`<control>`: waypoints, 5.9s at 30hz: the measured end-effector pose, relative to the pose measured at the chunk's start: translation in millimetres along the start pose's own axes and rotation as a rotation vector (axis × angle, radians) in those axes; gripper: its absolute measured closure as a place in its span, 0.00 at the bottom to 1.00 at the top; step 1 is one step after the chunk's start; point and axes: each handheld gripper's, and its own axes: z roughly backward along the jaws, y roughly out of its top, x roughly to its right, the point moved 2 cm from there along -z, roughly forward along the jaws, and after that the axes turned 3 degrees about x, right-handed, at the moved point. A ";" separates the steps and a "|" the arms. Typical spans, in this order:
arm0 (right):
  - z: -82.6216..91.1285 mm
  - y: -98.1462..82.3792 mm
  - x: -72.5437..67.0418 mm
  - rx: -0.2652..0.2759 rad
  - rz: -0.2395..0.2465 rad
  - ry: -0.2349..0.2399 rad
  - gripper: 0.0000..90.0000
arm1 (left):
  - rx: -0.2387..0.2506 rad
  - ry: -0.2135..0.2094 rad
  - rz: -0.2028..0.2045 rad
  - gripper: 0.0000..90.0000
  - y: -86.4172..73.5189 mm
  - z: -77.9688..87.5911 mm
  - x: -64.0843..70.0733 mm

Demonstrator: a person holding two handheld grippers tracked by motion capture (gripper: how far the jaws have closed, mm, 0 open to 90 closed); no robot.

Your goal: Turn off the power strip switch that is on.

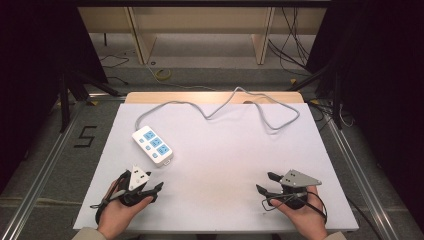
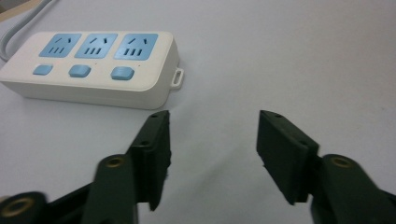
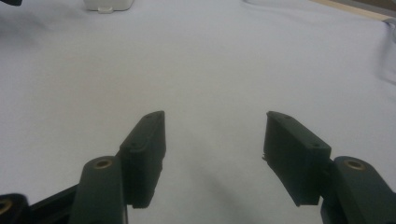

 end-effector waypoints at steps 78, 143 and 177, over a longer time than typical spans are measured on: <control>-0.1 1.2 -3.4 -0.001 0.006 0.001 0.44 | -0.088 0.155 0.112 1.00 29.0 -5.8 -51.5; -3.1 2.8 -4.4 0.002 0.017 0.008 0.44 | -0.132 0.184 0.161 1.00 46.1 -26.1 -77.5; -3.4 3.2 -5.1 0.004 0.010 0.009 0.44 | -0.138 0.183 0.163 1.00 51.3 -28.6 -80.6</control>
